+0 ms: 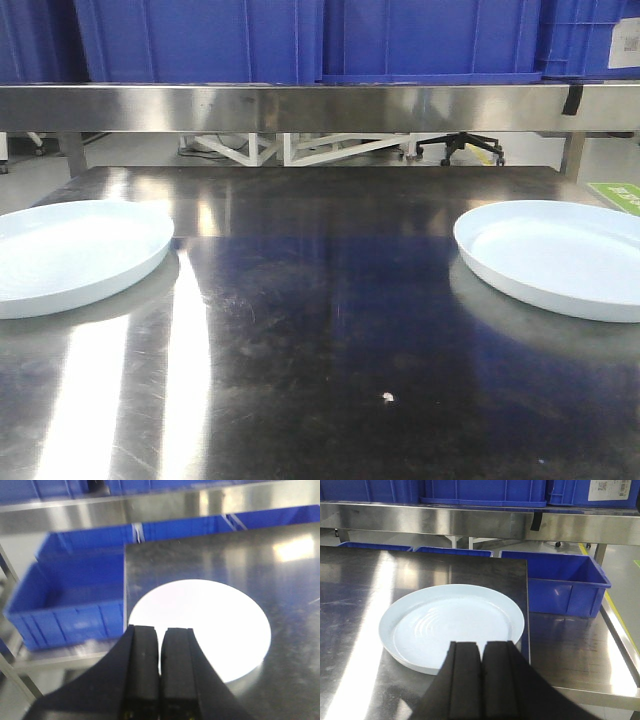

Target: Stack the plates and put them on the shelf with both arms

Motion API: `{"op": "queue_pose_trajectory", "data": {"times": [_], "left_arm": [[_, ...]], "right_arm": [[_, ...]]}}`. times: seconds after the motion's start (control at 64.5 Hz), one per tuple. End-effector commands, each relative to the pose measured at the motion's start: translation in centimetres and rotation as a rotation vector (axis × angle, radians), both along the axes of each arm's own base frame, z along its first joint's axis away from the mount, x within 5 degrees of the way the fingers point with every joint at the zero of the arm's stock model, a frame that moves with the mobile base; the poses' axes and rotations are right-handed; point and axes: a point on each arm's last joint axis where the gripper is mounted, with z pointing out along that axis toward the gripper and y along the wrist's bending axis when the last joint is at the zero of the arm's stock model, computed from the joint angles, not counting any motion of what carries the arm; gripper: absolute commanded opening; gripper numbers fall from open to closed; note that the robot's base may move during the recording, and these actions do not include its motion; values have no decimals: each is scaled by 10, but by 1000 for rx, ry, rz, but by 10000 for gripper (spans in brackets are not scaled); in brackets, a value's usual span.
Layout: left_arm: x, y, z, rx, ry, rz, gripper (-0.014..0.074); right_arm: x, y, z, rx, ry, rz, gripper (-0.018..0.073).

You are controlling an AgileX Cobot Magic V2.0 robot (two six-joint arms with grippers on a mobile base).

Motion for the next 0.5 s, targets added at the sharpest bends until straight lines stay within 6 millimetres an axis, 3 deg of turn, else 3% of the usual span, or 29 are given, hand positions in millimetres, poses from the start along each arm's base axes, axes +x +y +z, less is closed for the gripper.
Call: {"op": "queue_pose_trajectory", "data": {"times": [0.0, 0.481], "left_arm": [[17, -3, 20, -87, -33, 18, 90], [102, -19, 32, -133, 223, 24, 90]], "right_arm": [[-1, 0, 10, -8, -111, -6, 48], [-1, 0, 10, -8, -111, -6, 48]]}}
